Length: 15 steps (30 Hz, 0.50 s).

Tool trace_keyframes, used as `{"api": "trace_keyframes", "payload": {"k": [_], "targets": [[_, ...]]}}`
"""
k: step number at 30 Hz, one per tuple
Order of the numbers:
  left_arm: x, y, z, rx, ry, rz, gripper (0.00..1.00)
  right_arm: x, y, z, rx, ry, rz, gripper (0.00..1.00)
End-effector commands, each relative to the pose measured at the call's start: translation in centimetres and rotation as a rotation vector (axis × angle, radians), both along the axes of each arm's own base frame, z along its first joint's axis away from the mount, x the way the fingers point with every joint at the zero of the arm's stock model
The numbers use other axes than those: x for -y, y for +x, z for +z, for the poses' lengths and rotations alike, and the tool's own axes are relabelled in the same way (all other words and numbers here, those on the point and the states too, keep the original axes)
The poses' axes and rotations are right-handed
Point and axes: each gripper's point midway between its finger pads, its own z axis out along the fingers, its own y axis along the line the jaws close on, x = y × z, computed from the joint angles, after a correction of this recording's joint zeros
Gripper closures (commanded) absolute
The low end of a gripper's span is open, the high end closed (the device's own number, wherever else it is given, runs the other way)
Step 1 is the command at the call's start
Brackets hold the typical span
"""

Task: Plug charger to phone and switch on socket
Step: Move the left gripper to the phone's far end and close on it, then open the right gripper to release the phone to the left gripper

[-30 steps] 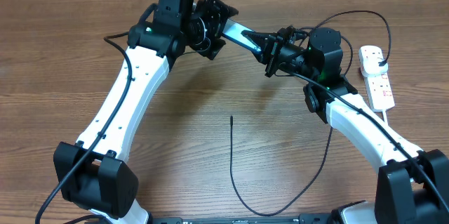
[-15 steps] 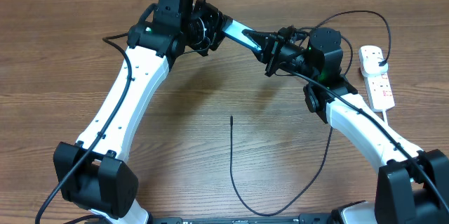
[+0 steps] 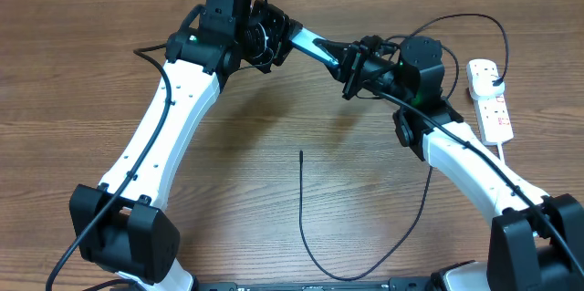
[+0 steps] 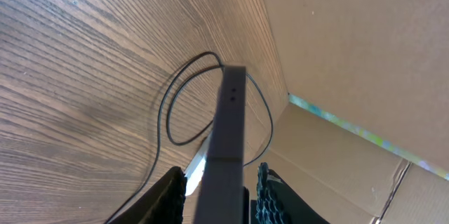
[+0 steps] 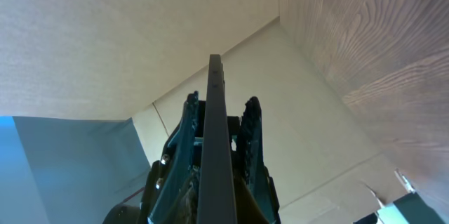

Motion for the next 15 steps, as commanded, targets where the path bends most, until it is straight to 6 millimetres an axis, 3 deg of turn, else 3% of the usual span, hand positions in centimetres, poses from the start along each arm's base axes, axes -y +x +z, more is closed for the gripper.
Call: {"api": "trace_keyframes", "payload": {"k": [1,15], "targets": [[0.02,-0.01,1.05,0.021,-0.003,0.009,0.65,-0.36,-0.01,1.41,0.012,0.032,0.006,0.96],[0.02,-0.01,1.05,0.021,-0.003,0.009,0.73,-0.40,-0.07,1.41,-0.009,0.046,0.008,0.96]]}}
